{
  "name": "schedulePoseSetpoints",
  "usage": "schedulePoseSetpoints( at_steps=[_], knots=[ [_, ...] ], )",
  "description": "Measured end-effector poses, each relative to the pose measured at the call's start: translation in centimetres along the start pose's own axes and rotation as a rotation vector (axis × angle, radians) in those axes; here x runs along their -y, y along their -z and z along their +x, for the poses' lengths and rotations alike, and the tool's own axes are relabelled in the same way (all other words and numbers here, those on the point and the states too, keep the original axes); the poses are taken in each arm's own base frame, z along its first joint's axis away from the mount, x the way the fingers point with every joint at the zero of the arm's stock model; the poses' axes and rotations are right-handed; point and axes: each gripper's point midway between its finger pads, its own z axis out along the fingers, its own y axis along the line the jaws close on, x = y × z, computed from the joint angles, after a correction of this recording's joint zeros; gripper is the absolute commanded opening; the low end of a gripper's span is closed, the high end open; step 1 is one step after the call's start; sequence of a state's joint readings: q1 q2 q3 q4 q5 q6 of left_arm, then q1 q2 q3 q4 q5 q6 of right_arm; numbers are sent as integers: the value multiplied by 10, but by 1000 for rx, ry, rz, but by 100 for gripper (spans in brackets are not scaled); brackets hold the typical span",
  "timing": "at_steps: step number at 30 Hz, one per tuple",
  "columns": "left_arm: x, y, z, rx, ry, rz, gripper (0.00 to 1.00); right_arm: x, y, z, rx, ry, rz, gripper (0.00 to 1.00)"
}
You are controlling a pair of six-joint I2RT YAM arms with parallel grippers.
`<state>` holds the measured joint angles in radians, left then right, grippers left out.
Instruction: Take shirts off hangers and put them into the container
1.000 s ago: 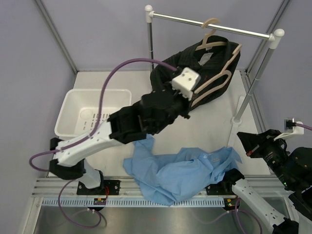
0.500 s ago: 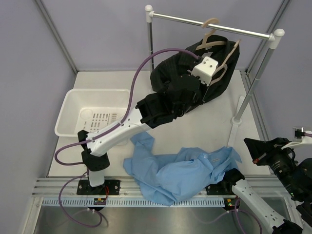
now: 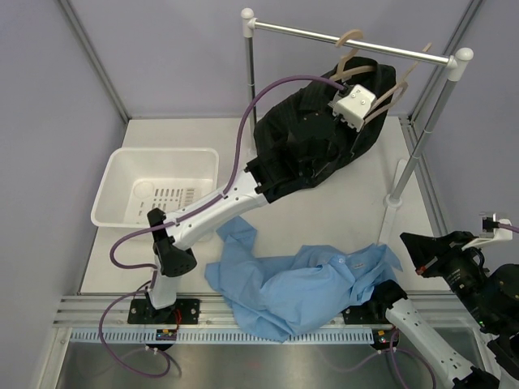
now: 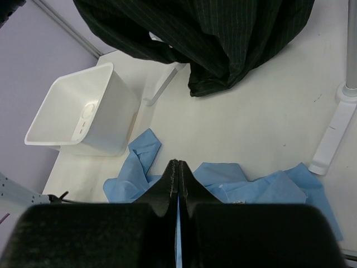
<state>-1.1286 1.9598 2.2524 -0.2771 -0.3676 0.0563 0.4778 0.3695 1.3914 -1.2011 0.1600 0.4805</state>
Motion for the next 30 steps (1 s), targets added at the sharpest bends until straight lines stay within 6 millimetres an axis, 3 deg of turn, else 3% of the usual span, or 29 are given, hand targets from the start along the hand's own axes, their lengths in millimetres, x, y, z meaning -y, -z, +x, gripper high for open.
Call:
schedulePoseSetpoints(
  at_steps=[6, 11, 18, 30],
  knots=[
    [6, -17, -13, 87, -12, 32, 0, -1, -5, 12, -33, -3, -17, 0],
    [11, -20, -15, 113, -8, 58, 0, -1, -6, 15, -45, -2, -20, 0],
    [12, -7, -1, 110, 6, 86, 0, 0, -10, 19, -51, -2, -23, 0],
    [6, 9, -24, 172, 27, 91, 0, 3, -17, 28, -76, 2, -11, 0]
  ],
)
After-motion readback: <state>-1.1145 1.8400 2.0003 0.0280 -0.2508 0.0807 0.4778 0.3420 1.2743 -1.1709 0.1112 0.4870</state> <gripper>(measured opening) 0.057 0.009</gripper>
